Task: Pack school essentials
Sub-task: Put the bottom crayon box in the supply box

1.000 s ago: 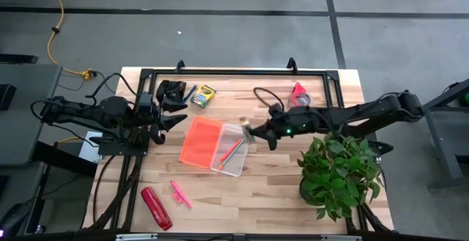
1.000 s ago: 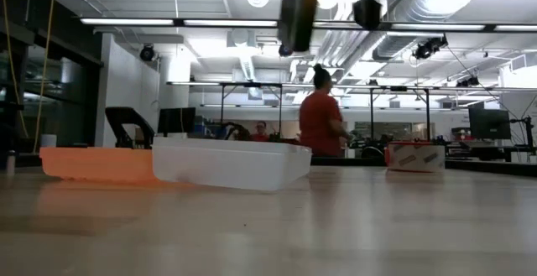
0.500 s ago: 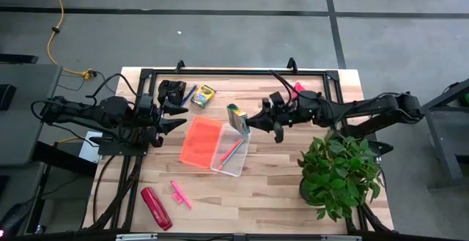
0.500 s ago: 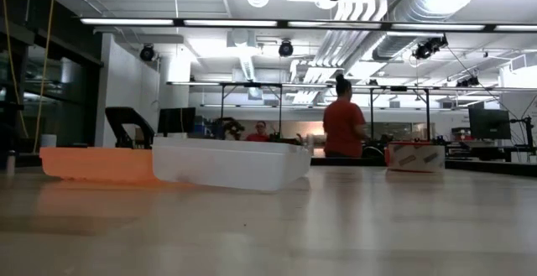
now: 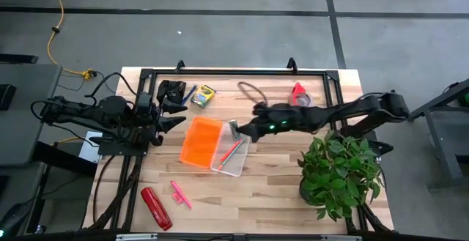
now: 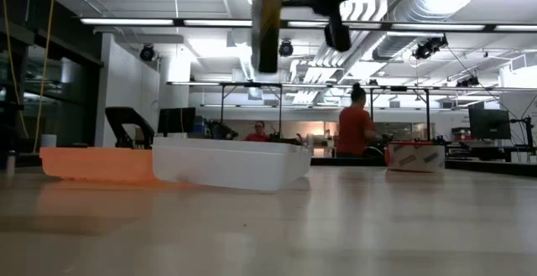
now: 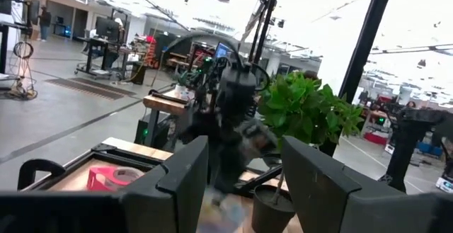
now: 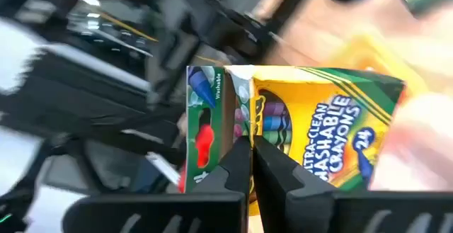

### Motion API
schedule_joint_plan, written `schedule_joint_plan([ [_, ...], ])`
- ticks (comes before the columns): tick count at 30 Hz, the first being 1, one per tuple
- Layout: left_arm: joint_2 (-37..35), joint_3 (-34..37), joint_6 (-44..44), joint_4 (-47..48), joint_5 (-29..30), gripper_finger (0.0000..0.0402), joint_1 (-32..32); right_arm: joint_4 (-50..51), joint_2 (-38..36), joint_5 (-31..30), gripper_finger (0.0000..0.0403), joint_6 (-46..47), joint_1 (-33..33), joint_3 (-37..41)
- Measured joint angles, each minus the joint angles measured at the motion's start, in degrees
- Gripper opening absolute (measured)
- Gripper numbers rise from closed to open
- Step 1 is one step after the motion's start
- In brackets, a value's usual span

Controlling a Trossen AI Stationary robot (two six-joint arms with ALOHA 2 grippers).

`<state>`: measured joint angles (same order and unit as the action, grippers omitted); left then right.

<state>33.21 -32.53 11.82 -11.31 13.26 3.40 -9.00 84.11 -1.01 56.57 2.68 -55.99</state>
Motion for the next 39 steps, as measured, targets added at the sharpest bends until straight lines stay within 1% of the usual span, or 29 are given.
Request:
schedule_joint_plan([
  [3,0.00,0.00,-0.58,0.16,0.00,0.0168,0.00,7.24,5.75,-1.52,0.0000,4.75,0.03,-5.48],
  [8,0.00,0.00,-3.39,0.63,0.09,0.0168,0.00,25.69,14.22,-3.85,0.0000,9.48,-0.13,-15.25],
  [11,0.00,0.00,-3.25,0.65,1.57,0.0168,0.00,32.21,18.08,-5.57,0.0000,11.37,-0.13,-20.16],
  [15,0.00,0.00,-1.98,0.66,3.31,0.0168,0.00,33.59,21.46,-6.42,0.0000,14.62,-0.13,-24.16],
  [19,0.00,0.00,-1.98,0.70,3.89,0.0168,0.00,35.00,23.87,-6.37,0.0000,20.09,0.08,-24.84],
  [21,0.00,0.00,-1.97,0.71,3.88,0.0168,0.00,35.98,24.16,-6.21,0.0000,22.72,0.67,-24.84],
  [23,-0.01,0.00,-1.98,0.70,3.89,0.0168,0.00,37.19,24.03,-7.48,0.0000,24.32,1.30,-24.84],
  [27,-0.11,0.00,-1.98,0.74,3.89,0.0168,0.00,41.38,23.75,-8.19,0.0000,25.68,1.36,-24.84],
  [30,-0.11,0.00,-1.98,0.76,3.88,0.0168,0.00,44.82,23.73,-8.26,0.0000,25.67,0.99,-24.84],
  [32,-0.11,0.00,-1.98,0.75,3.88,0.0168,0.00,46.73,23.70,-9.34,0.0000,25.37,0.71,-24.84],
  [39,-0.11,0.00,-1.97,0.75,3.89,0.0168,0.02,47.24,23.70,-9.16,0.0000,18.01,-1.49,-24.84],
])
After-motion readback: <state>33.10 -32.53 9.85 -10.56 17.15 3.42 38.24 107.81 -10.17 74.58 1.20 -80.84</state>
